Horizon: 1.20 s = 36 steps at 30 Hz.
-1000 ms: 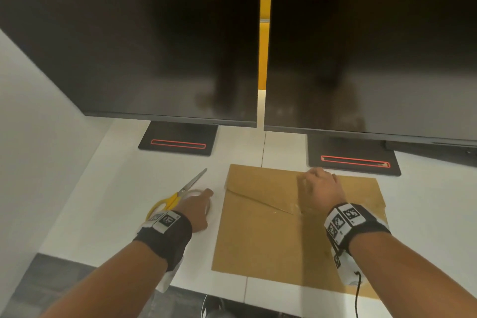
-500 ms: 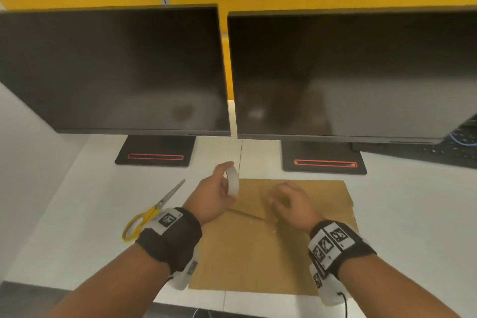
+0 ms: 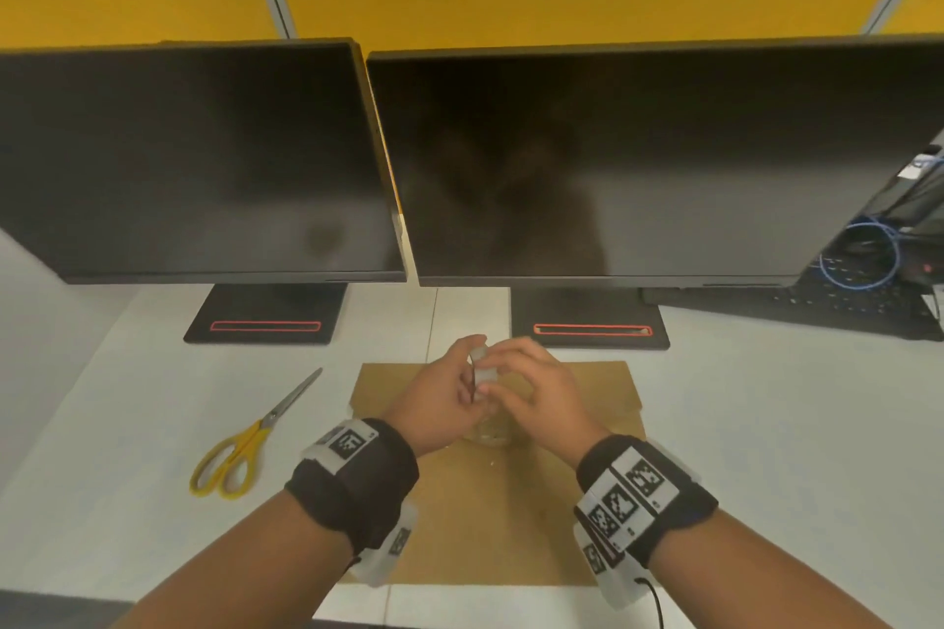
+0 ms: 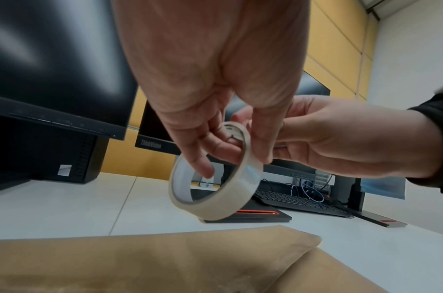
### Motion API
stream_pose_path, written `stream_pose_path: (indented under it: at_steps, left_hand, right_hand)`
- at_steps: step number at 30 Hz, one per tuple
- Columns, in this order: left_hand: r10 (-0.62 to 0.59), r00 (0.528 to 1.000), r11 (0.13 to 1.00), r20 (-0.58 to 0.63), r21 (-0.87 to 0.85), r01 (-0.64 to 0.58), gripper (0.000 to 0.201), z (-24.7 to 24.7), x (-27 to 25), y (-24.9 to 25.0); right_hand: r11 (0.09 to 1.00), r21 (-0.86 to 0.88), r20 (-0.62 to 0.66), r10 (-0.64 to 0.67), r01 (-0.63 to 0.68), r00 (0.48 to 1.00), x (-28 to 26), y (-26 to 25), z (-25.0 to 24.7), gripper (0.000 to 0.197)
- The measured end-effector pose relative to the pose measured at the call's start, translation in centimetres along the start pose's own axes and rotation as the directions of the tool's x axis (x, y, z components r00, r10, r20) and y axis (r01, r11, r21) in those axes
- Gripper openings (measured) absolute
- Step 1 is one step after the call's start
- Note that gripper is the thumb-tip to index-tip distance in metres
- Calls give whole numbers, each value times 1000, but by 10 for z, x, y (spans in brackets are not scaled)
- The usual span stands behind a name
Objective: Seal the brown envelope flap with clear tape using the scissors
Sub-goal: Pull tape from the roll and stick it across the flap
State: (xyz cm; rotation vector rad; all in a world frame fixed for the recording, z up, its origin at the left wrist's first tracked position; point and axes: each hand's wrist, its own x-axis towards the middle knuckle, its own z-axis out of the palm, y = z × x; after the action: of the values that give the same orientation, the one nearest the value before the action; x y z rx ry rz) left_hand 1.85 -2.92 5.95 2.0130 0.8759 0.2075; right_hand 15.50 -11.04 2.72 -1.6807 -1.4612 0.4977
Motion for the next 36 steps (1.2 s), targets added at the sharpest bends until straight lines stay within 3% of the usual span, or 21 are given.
stream_pose_path:
  at_steps: [5, 13, 15, 17, 19, 22, 25, 29, 32, 36]
  left_hand:
    - [-30, 1000, 999, -1, 19, 30, 70, 8, 3, 6]
    - [-20, 1000, 1000, -20, -11, 20, 74, 16, 10, 9]
    - [-34, 998, 995, -58, -91, 28, 64, 18, 12, 8]
    - [-43, 995, 990, -86, -139, 31, 39, 18, 13, 7]
    - [-5, 998, 998, -68, -58, 1, 27, 17, 12, 9]
    - [60, 998, 994, -19, 94, -58, 40, 16, 13, 12]
    - [58, 998, 991, -2, 123, -58, 33, 9, 21, 5]
    - [62, 987, 990, 145, 117, -80, 46, -10, 29, -8]
    - [78, 961, 996, 266, 12, -85, 39, -26, 27, -19]
    - [121, 963, 990, 239, 35, -134, 38, -32, 23, -29]
  right_hand:
    - [1000, -9, -38, -7, 7, 999, -1, 5, -8, 7]
    - [988, -142, 48, -61, 67, 997, -2, 7, -16, 9]
    - [994, -113, -9, -6, 5, 1000, 0, 7, -15, 9]
    - [996, -43, -97, 77, -81, 992, 2, 6, -13, 12]
    - [990, -4, -143, 142, -144, 979, 2, 4, -10, 13]
    - [987, 32, -181, 161, -158, 970, -1, 1, -5, 24]
    - [975, 84, -179, 218, -205, 959, -1, -3, -1, 32]
    - [923, 208, -224, 367, -323, 903, 1, -8, -3, 25]
    - [870, 255, -204, 474, -421, 856, 1, -18, -18, 11]
    - [854, 191, -183, 515, -484, 837, -2, -34, -16, 13]
